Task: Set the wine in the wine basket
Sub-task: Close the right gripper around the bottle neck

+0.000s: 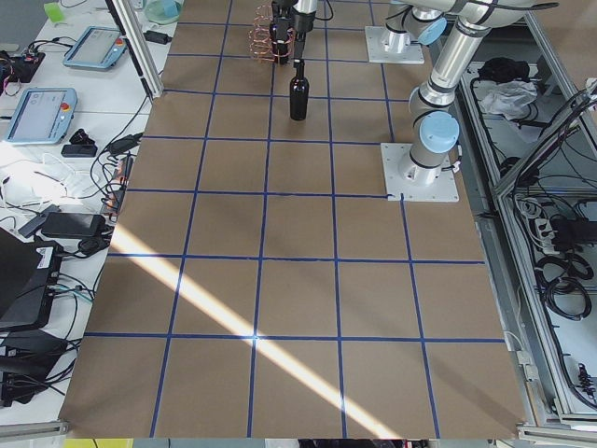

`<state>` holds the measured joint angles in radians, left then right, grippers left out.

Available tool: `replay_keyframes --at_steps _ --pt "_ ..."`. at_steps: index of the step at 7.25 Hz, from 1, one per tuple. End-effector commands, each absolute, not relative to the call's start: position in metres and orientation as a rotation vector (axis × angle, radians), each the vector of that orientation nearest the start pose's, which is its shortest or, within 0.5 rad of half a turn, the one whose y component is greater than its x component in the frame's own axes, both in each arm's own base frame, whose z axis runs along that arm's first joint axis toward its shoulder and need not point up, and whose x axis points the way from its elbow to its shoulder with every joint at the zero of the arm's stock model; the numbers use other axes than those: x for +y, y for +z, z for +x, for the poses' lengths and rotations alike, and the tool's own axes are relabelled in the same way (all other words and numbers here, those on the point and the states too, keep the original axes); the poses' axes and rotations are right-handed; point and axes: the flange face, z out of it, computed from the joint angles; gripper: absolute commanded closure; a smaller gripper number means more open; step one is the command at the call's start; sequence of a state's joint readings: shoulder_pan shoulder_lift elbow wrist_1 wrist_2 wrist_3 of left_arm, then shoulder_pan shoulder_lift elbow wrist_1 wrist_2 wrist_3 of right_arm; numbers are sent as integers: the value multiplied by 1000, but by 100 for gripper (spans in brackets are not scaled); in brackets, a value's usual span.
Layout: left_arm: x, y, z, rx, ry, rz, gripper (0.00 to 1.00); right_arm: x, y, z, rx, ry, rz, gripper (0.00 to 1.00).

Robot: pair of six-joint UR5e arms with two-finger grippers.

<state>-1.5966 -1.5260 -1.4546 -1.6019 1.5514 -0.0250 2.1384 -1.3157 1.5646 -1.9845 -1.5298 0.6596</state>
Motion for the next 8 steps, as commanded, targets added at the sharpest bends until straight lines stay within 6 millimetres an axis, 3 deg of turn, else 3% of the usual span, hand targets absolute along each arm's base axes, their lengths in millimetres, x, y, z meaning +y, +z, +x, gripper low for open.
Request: replay_keyframes --at_steps 1,2,5,8 --pt "-474 568 -140 3157 -213 -20 0 -435 391 440 3008 -163 124 3" --pt "-474 568 -141 3157 -213 -17 0 -436 380 441 3018 -145 121 7" --pt "-475 568 -140 3158 -213 -22 0 -436 377 442 3020 -138 121 14" --pt "-478 569 -130 3165 -223 -59 0 -434 373 449 2989 -90 120 39"
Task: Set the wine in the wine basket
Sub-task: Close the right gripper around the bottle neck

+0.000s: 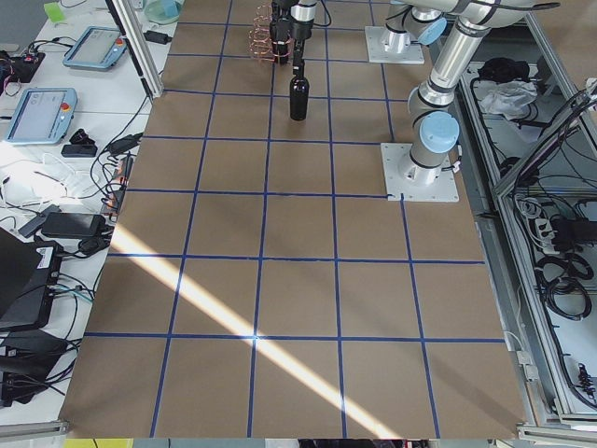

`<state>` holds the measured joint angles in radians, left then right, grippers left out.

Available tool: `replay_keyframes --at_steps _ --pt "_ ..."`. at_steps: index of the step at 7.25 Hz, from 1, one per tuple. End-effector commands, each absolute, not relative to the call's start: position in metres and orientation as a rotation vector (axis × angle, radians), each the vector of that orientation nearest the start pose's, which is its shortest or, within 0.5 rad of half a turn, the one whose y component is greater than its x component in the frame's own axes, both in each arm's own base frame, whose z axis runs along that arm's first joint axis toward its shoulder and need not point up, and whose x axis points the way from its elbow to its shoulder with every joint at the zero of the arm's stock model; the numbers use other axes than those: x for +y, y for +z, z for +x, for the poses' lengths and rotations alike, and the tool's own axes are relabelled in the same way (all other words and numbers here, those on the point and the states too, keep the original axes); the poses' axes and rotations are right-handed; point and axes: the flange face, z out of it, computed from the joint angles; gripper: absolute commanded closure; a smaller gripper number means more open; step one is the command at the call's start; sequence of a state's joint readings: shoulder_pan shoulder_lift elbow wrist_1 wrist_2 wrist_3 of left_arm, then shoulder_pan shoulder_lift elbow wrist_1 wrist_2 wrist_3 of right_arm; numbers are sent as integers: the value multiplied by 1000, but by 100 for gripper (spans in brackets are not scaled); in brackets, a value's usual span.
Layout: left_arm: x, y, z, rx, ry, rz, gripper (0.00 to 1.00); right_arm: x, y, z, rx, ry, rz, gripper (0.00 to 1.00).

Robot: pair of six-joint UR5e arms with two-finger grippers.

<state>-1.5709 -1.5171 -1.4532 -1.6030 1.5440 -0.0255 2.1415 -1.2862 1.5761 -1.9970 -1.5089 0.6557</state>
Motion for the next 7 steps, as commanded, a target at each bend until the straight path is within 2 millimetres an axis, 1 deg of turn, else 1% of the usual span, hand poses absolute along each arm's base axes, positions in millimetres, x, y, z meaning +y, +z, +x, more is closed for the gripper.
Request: replay_keyframes --at_steps 1,3,6,7 --pt "-478 571 -127 3161 -228 -65 0 -434 373 449 2989 -90 115 41" --pt "-478 571 -127 3161 -228 -65 0 -434 372 449 2990 -88 113 41" --pt "-478 570 -127 3161 -226 -65 0 -434 369 450 2988 -69 113 51" --pt "-478 570 -127 3161 -226 -65 0 -433 369 450 2980 -56 111 51"
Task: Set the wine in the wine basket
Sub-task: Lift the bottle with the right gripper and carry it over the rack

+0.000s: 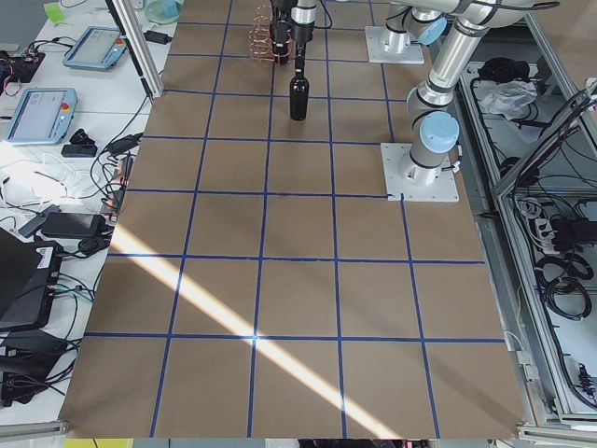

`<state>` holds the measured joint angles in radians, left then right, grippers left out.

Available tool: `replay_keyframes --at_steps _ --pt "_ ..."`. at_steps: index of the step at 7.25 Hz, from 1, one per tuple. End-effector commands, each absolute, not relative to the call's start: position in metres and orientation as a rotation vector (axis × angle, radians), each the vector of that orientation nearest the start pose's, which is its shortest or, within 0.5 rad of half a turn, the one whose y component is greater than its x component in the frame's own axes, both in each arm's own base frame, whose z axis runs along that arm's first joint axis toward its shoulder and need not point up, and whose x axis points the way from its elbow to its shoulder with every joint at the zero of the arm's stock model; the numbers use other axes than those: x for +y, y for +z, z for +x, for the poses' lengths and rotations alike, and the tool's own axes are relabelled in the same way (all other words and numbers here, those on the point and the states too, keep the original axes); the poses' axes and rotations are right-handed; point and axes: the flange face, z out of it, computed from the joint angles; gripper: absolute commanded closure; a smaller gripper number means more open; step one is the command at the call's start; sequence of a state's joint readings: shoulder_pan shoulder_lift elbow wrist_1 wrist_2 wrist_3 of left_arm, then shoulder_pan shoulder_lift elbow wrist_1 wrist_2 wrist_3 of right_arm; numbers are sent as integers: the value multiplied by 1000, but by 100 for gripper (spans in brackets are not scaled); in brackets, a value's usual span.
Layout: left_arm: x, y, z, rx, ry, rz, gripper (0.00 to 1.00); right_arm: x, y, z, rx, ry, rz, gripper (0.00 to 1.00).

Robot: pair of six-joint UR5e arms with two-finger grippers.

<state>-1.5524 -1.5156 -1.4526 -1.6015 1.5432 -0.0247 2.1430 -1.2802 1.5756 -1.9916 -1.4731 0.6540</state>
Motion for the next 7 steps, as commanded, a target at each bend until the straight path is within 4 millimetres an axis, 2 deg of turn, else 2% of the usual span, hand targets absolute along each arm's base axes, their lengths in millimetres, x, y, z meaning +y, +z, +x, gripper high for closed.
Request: replay_keyframes --at_steps 1,3,4,5,6,7 --pt "-478 570 -127 3159 -226 -65 0 -433 369 450 2981 -50 111 49" --pt "-478 570 -127 3159 -226 -65 0 -431 369 452 2982 -44 112 38" --pt "-478 570 -127 3161 -226 -65 0 -428 368 452 2988 -22 106 38" --pt "-478 571 -127 3159 -228 -65 0 -427 368 453 2989 -26 97 47" --pt "-478 571 -127 3161 -228 -65 0 -428 368 453 2988 -24 97 62" --pt "-478 571 -127 3161 -228 -65 0 -428 367 453 2989 -22 97 71"
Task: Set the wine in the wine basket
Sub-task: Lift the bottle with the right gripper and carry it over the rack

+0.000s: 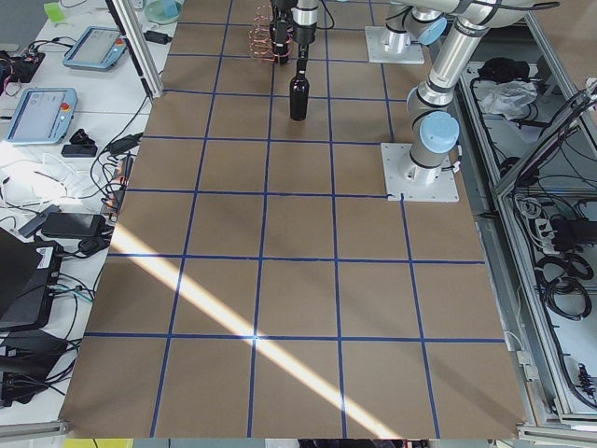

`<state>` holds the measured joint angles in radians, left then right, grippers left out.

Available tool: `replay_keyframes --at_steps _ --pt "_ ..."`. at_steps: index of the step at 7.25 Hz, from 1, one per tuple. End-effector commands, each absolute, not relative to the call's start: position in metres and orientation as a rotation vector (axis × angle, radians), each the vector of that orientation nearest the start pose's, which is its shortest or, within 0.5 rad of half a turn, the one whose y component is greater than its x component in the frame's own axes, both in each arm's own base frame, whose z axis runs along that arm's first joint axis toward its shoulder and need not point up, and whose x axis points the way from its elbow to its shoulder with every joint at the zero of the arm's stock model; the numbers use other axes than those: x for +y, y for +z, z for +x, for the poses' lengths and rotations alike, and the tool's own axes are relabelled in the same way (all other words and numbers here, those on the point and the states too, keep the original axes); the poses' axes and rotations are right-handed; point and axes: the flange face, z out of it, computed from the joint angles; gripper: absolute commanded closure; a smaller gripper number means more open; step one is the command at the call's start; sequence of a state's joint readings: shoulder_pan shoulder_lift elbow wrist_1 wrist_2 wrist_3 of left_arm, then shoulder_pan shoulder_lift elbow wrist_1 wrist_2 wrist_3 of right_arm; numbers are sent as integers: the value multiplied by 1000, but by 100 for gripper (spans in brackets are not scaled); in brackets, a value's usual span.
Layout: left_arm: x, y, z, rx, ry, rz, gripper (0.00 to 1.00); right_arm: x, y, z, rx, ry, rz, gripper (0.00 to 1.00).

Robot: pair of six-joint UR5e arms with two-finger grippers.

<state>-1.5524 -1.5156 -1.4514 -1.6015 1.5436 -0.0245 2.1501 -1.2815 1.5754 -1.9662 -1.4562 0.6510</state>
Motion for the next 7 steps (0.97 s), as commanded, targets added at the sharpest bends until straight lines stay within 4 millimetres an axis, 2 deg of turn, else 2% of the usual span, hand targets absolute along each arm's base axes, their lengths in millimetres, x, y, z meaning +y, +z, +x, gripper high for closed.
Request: replay_keyframes --at_steps 1,3,4,6,7 --pt "-478 571 -127 3159 -228 -67 0 -426 373 452 2983 -34 96 75" --pt "-478 570 -127 3161 -226 -65 0 -425 377 453 2980 -40 98 85" --pt "-478 571 -127 3161 -228 -65 0 -424 390 450 2971 -58 98 87" --pt "-478 571 -127 3162 -228 -65 0 -429 409 437 2954 -99 122 88" --pt "-478 571 -127 3161 -228 -65 0 -424 413 425 3010 -55 86 90"
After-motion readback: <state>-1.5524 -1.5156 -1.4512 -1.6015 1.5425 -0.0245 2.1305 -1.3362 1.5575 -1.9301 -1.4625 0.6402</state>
